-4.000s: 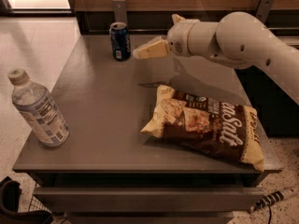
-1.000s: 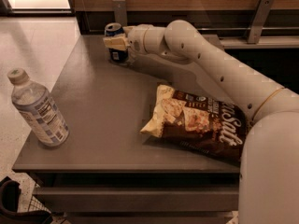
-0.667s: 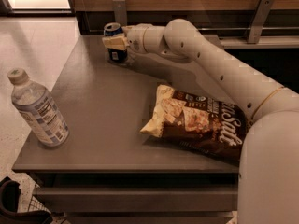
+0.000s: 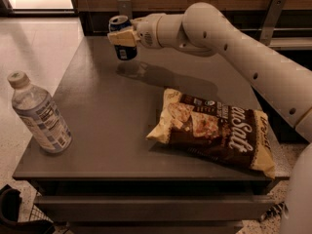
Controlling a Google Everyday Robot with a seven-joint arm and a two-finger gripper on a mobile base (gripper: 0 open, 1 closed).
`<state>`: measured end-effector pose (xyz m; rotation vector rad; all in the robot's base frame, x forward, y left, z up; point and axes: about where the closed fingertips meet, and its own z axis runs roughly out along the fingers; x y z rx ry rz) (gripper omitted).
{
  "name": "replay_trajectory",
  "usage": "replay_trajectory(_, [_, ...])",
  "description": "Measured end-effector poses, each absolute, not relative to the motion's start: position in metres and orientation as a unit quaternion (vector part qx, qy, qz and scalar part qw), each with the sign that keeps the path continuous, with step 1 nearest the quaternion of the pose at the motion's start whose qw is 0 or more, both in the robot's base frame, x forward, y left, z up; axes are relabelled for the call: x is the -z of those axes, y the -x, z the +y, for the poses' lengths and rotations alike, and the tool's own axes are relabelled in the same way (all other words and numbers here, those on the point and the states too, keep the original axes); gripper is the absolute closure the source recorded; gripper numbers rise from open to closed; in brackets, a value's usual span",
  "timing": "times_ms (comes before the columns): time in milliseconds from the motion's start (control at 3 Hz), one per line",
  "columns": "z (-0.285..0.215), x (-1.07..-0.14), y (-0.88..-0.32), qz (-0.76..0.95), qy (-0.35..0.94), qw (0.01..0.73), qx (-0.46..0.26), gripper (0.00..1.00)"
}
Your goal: Move pepsi can near blue plastic bottle
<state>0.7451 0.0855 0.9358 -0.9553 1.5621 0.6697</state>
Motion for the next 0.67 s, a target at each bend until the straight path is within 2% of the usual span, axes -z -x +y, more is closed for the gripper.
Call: replay_trajectory(667, [0.087, -0.942, -0.667, 0.657, 0.421, 0.548, -0.300, 1.00])
